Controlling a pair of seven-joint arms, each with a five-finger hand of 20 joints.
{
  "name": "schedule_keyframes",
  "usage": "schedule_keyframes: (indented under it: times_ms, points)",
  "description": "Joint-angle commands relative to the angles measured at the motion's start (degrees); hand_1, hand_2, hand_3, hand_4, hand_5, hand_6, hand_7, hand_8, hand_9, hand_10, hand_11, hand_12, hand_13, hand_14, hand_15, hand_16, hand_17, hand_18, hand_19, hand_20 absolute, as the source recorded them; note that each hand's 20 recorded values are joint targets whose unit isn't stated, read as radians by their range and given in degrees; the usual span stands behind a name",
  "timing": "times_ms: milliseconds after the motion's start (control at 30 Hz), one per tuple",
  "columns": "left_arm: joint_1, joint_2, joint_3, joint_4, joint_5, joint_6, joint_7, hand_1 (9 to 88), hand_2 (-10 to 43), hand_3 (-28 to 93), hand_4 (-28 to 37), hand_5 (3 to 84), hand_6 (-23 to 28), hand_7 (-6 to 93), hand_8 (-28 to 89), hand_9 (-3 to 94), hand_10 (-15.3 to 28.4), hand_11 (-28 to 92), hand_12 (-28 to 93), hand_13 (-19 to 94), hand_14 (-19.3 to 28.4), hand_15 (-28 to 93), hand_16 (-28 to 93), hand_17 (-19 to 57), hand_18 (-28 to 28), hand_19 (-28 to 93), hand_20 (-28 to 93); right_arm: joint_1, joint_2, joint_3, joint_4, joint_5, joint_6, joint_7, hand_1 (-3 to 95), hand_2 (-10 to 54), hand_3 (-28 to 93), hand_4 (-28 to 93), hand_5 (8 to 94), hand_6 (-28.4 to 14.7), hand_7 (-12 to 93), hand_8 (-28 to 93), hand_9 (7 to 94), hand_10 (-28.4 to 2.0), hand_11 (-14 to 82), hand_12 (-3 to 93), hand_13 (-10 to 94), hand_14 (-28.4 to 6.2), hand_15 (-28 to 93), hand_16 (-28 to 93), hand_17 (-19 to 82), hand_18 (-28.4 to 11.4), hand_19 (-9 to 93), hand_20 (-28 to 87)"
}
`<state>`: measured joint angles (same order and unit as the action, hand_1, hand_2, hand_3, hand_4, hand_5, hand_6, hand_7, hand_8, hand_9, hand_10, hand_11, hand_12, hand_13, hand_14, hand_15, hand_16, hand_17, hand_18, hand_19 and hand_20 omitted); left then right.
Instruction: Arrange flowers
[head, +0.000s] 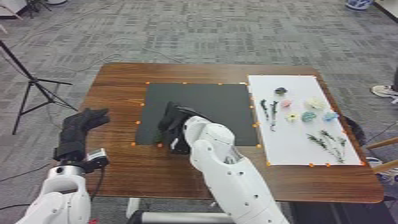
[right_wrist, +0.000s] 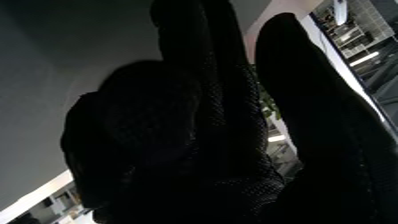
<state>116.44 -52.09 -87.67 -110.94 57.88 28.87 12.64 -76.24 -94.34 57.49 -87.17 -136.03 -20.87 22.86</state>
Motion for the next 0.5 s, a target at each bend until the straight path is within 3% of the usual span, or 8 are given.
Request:
schedule_keyframes:
  times_ms: [33, 300, 433, 500]
  points:
    - [1.29, -0.74, -0.66, -0.84, -0.46, -0.26, -0.27, 22.6, 28.3, 69, -28.3, 61.4, 2.6, 18.2, -10, 62.7, 14.3, 24, 15, 47, 17.8, 25, -3, 11.6, 10.6, 8, 19, 0.21, -0.13, -0.18, -0.84, 0.14, 0.33, -0.12, 43.2, -7.5, 61, -9, 82.1, -3.3, 12, 13, 90.4, -13.1, 13.2, 14.3, 94, -3.6, 55, 26, 68, -12.3, 93, 48]
    - [1.62, -0.64, -1.08, -1.13, -0.56, 0.32, -0.43, 22.7, 27.8, 69, -28.3, 60.7, 2.9, 17.6, -9, 60.8, 14.6, 25, 15, 46, 17.8, 25, -3, 11.5, 10.6, 8, 19, 1.58, 3.19, -1.52, -5.18, 6.97, 7.59, -2.26, 40.8, -6.1, 63, -9, 79.2, -2.9, 13, 12, 88.2, -13.3, 13.9, 15.6, 94, -3.4, 52, 30, 66, -13.5, 93, 50]
    - [1.65, -0.88, -0.99, -1.17, -0.41, 0.32, -0.54, 22.5, 27.7, 69, -28.3, 61.6, 2.4, 17.6, -9, 61.8, 14.7, 25, 15, 46, 17.8, 26, -3, 11.4, 10.6, 8, 19, 0.38, 5.05, -2.76, -7.36, 14.48, 12.33, -5.81, 29.7, 3.6, 66, -10, 76.9, -2.0, 15, -5, 84.6, -14.2, 12.2, 15.7, 93, -4.9, 47, 35, 62, -16.3, 93, 51]
    - [1.8, -1.22, -1.12, -1.29, -0.34, 0.25, -0.52, 22.1, 27.7, 69, -28.3, 63.6, 2.2, 17.5, -9, 63.6, 15.2, 24, 15, 47, 18.0, 26, -3, 11.4, 10.6, 8, 19, -0.85, 6.17, -2.08, -8.74, 17.57, 9.75, -8.72, 25.8, 8.7, 64, -10, 74.3, -2.3, 14, -5, 81.4, -14.9, 11.0, 15.2, 92, -5.5, 47, 36, 60, -17.0, 93, 51]
